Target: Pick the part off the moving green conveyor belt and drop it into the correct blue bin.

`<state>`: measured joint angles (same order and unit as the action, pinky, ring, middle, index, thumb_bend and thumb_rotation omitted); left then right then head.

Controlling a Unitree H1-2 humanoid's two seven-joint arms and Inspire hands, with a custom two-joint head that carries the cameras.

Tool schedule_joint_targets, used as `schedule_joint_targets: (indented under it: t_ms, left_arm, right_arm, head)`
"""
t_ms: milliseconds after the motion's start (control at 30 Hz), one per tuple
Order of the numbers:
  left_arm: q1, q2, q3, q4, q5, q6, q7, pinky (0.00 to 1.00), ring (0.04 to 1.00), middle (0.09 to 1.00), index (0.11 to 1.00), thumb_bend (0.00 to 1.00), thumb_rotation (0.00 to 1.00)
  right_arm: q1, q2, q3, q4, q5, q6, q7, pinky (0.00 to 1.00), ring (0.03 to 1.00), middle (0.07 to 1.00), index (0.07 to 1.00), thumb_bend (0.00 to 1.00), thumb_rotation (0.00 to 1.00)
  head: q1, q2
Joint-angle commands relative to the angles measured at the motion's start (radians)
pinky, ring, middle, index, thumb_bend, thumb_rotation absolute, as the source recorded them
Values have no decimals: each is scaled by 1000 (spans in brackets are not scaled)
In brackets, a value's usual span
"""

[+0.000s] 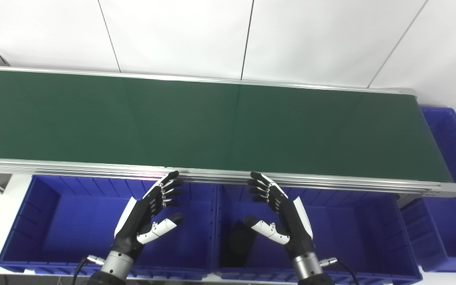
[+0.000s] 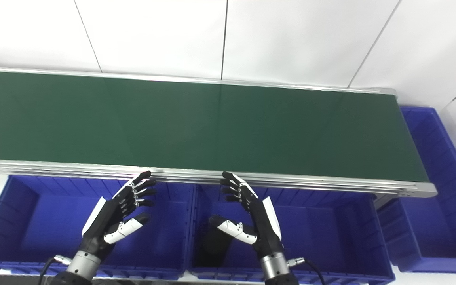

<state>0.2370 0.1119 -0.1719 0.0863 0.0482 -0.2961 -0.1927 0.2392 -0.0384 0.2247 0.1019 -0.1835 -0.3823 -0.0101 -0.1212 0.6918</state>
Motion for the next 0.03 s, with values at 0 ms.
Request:
schedule_joint_targets:
  t_ms: [0]
  left_arm:
    - [-14, -2, -4, -7, -2, -42, 0, 705, 809, 860, 908, 751, 603]
  right_arm:
    - [-9, 3, -3, -14, 0, -52, 0, 712, 771, 812, 852, 750, 563]
  head:
    - [2, -2]
